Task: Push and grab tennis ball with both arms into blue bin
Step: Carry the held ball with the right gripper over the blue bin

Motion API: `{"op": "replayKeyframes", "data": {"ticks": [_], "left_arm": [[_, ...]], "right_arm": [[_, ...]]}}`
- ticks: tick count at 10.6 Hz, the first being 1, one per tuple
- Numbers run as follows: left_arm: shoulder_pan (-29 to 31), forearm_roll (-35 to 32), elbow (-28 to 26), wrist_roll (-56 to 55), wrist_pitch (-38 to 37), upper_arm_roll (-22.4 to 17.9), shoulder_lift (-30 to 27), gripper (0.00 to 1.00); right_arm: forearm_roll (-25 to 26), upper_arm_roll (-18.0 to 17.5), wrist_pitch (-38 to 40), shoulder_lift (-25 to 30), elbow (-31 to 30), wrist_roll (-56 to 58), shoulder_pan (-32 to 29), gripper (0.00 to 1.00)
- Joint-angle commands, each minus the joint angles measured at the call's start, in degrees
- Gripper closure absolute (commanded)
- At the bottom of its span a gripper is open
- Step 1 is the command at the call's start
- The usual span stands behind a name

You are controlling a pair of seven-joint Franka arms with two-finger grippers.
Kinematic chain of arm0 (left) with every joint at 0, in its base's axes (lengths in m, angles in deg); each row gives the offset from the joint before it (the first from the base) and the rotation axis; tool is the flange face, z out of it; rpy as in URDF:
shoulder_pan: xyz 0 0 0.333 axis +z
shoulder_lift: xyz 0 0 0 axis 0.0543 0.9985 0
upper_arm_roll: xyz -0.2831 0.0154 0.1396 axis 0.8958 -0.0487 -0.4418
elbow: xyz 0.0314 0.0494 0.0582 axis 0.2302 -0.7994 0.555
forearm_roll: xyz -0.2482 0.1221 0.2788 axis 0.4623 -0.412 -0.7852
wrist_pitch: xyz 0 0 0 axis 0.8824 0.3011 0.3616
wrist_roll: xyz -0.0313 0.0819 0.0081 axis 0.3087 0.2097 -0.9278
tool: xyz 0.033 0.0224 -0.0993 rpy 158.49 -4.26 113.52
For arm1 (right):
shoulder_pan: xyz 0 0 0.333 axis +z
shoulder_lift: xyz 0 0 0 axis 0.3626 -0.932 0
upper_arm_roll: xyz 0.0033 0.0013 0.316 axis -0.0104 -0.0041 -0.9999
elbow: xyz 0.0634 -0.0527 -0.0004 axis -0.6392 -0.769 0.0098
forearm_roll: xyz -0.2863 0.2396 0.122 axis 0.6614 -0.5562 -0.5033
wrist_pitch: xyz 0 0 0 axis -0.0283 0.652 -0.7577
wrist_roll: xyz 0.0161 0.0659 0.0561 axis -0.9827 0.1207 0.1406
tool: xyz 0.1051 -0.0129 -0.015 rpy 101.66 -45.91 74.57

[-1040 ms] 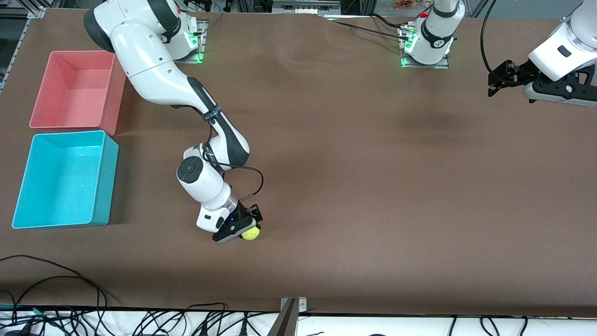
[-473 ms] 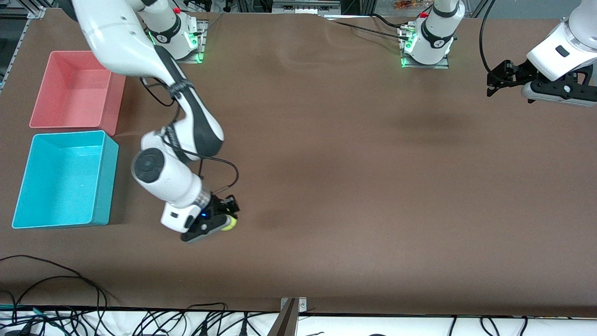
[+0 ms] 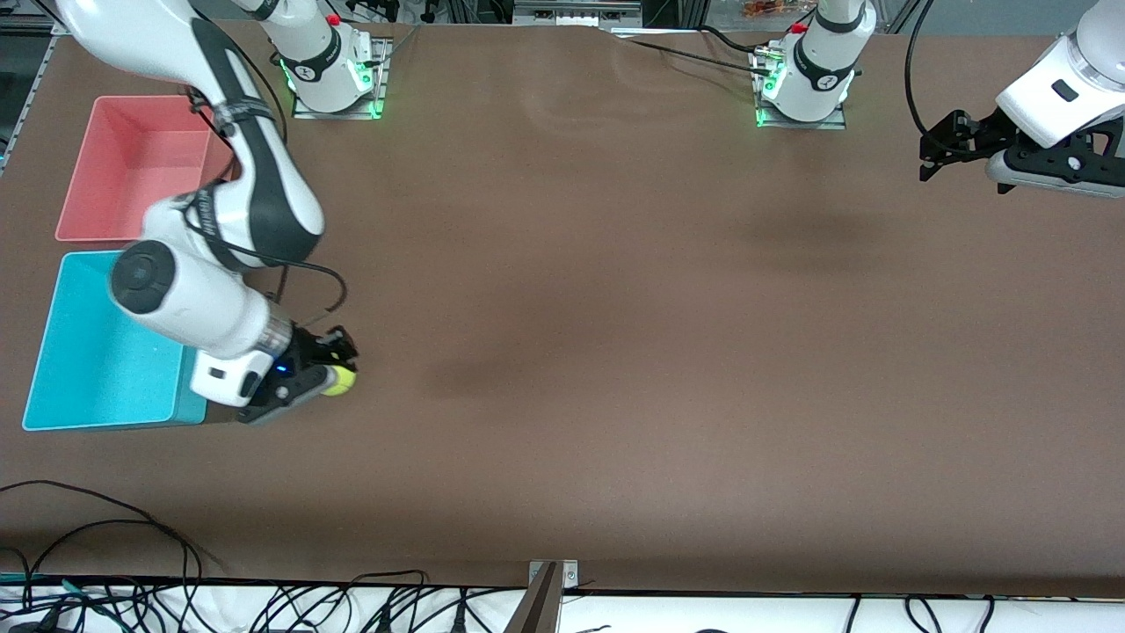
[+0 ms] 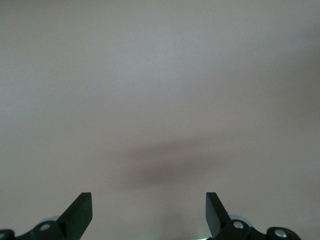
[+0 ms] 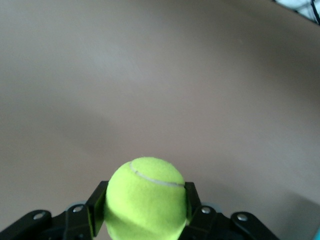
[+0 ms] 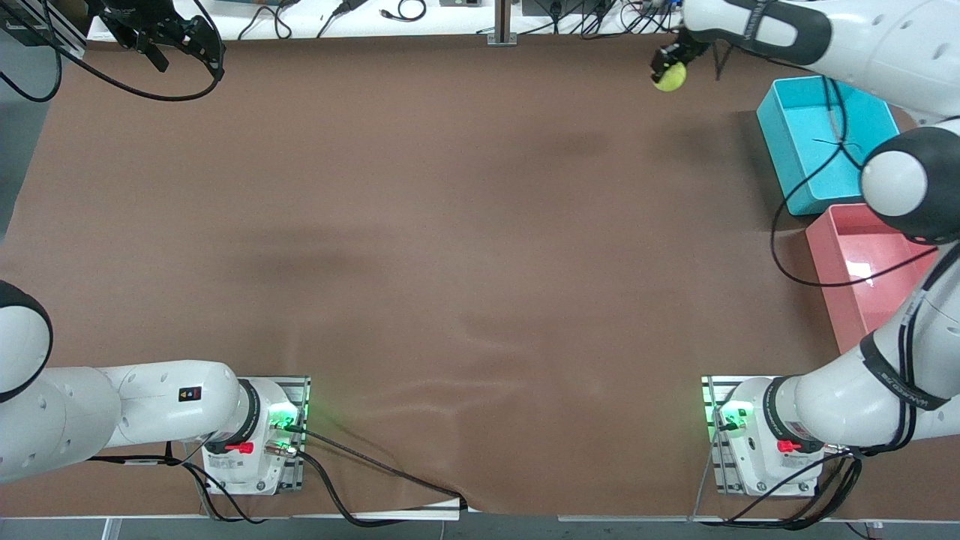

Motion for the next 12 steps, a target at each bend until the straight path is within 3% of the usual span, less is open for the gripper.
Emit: {"op": "replayKeyframes", "data": {"ticks": [1, 3, 6, 8, 12], "left_arm": [[-0.06, -1.30, 2.16, -0.53, -1.51, -0.01, 0.80, 0.00], [0.02, -1.30, 2.17, -0.62, -1.51, -0.10, 0.80, 0.00], [0.02, -1.30, 2.17, -0.27, -1.51, -0.28, 1.24, 0.00], [0.02, -1.12, 2.17, 0.08, -1.51, -0.19, 1.24, 0.00], [-0.07, -1.03, 4.44, -0.36, -3.34, 0.34, 0.89, 0.00]], "right_arm": [[-0.61, 3.47, -1.08, 13.85, -17.79, 7.78, -3.46, 0.65], [-0.52, 10.14, -1.08, 16.60, -22.03, 16.27, -3.46, 0.64], [-0.87, 21.22, -2.65, 16.17, -23.62, 34.64, -3.55, 0.64], [-0.87, 25.97, -5.98, 15.91, -25.64, 43.09, -3.64, 0.64], [-1.04, 27.49, -19.96, 13.37, -34.34, 46.73, -6.88, 0.64]]}}
